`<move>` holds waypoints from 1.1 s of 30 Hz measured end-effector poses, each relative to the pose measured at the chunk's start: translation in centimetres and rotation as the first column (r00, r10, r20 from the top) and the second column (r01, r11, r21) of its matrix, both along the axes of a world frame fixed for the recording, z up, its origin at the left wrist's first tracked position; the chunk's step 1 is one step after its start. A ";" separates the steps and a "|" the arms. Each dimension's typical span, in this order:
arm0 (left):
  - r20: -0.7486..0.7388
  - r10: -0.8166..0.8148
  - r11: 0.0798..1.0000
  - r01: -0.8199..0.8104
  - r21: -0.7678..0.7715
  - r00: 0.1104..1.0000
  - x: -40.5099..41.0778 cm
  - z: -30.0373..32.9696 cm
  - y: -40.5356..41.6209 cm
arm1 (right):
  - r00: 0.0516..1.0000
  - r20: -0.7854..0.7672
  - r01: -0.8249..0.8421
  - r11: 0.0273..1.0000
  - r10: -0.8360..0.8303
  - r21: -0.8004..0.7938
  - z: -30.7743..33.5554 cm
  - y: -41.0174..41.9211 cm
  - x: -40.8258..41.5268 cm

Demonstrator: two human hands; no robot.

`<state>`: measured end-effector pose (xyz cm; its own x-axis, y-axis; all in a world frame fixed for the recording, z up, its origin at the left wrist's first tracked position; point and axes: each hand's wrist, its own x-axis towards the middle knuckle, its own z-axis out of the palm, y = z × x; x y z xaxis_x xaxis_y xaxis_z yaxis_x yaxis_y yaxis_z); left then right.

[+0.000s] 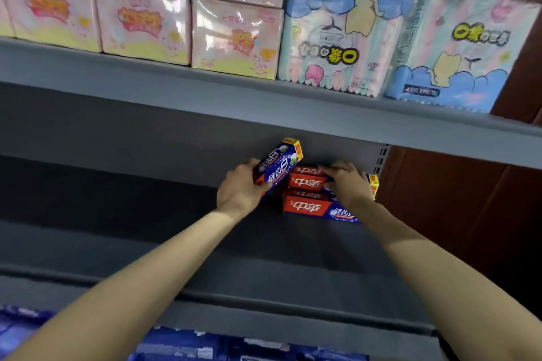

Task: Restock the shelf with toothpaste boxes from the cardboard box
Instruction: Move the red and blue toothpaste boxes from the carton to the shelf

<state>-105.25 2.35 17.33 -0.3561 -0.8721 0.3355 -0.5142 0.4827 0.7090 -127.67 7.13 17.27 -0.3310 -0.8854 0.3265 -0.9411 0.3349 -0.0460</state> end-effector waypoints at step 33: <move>0.418 -0.216 0.919 0.329 -0.217 0.882 -10.9 -0.9 -2.5 | 0.963 0.208 -0.226 0.938 0.174 0.263 2.6 1.3 -5.3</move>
<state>-116.18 -0.18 16.48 -0.7140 -0.6141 0.3364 -0.5342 0.7883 0.3052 -132.99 8.46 19.84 -0.1671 -0.9859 0.0062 -0.9747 0.1642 -0.1513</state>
